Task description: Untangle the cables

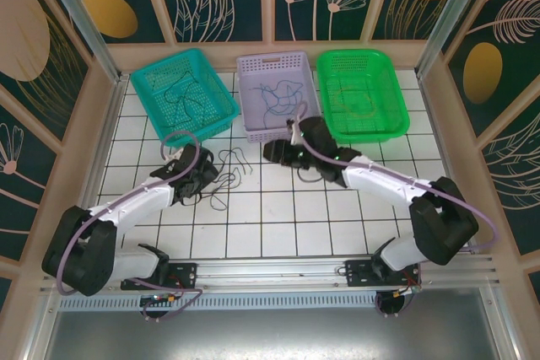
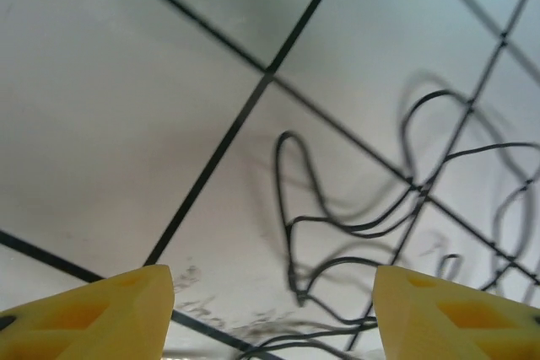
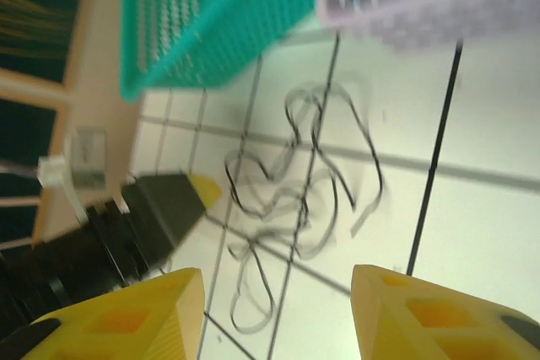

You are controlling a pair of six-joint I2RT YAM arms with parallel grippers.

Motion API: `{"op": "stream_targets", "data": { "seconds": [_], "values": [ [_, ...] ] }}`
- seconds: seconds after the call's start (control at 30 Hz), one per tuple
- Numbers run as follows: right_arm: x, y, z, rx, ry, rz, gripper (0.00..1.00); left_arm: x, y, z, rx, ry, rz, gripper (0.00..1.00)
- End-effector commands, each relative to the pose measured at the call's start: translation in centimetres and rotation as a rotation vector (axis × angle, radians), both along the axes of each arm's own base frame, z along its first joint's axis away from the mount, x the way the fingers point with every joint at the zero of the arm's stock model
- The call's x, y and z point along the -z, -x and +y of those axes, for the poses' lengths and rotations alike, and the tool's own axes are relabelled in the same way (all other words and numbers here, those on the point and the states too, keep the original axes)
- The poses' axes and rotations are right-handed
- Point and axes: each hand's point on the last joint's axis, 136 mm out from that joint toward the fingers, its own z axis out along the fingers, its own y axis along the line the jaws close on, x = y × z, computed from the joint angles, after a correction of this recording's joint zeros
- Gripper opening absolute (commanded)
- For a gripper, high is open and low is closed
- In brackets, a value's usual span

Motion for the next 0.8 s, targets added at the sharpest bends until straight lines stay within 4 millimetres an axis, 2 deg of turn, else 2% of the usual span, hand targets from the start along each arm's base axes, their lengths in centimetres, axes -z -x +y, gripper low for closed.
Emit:
{"op": "stream_targets", "data": {
  "seconds": [0.0, 0.07, 0.2, 0.37, 0.5, 0.67, 0.77],
  "values": [
    [-0.1, 0.2, 1.6, 0.036, -0.101, 0.015, 0.49, 1.6, -0.2, -0.1, -0.017, 0.008, 0.006, 0.63],
    [0.7, 1.0, 2.4, 0.025, -0.119, 0.038, 0.49, 2.4, -0.5, 0.0, -0.017, -0.005, -0.003, 0.62],
    [1.7, 1.3, 2.9, 0.024, -0.132, 0.056, 0.49, 2.2, -1.8, 0.0, -0.021, -0.015, -0.059, 0.63],
    [3.1, 0.6, 3.6, 0.023, -0.106, 0.067, 0.49, 1.3, -2.8, 0.2, -0.025, -0.035, -0.114, 0.65],
    [4.1, -0.4, 3.9, 0.032, -0.071, 0.06, 0.49, 1.4, -2.9, 0.4, -0.019, -0.057, -0.116, 0.68],
    [4.5, -0.7, 4.4, 0.029, -0.074, 0.075, 0.49, 2.8, -3.3, 0.6, -0.01, -0.103, -0.083, 0.59],
    [4.6, -0.5, 4.1, 0.037, -0.071, 0.078, 0.49, 3.4, -4.0, -0.5, 0.041, -0.08, -0.1, 0.52]
  ]
}}
